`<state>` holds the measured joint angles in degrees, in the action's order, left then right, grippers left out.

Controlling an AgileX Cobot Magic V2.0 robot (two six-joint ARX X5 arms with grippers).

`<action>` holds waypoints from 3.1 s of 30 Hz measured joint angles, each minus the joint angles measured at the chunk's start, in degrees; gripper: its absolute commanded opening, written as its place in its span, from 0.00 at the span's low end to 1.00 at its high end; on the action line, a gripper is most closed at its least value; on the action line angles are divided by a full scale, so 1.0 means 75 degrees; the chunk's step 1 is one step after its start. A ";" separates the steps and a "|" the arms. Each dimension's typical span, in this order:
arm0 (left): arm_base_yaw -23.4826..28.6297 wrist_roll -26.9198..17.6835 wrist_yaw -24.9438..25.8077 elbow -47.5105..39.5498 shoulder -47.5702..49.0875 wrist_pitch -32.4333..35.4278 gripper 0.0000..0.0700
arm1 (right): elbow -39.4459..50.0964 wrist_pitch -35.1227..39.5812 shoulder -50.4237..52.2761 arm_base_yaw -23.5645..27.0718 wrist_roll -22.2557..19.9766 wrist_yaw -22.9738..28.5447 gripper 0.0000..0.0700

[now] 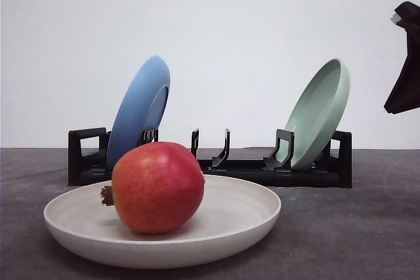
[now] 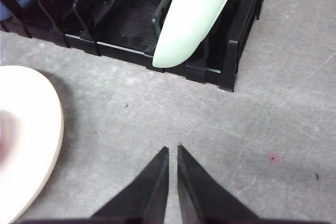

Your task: Place pomegranate in white plate

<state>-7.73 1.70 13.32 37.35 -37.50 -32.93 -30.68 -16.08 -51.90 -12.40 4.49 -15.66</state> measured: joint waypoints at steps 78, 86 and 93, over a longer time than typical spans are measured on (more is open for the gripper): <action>0.0977 0.0119 -0.1384 -0.4810 0.4972 0.2996 0.04 | 0.2454 0.0806 0.4388 0.0779 -0.1023 0.2524 0.03; 0.0977 0.0119 -0.1384 -0.4810 0.4972 0.2996 0.04 | 0.3746 0.0860 0.6392 0.1157 -0.1023 0.2729 0.03; 0.0979 0.0119 -0.1390 -0.4810 0.4972 0.2996 0.04 | 0.3972 0.0931 0.6892 0.1575 -0.1026 0.2835 0.03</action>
<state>-0.38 2.59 2.90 1.28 -0.21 -10.46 -0.89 -9.09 -0.21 -0.59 -3.20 5.60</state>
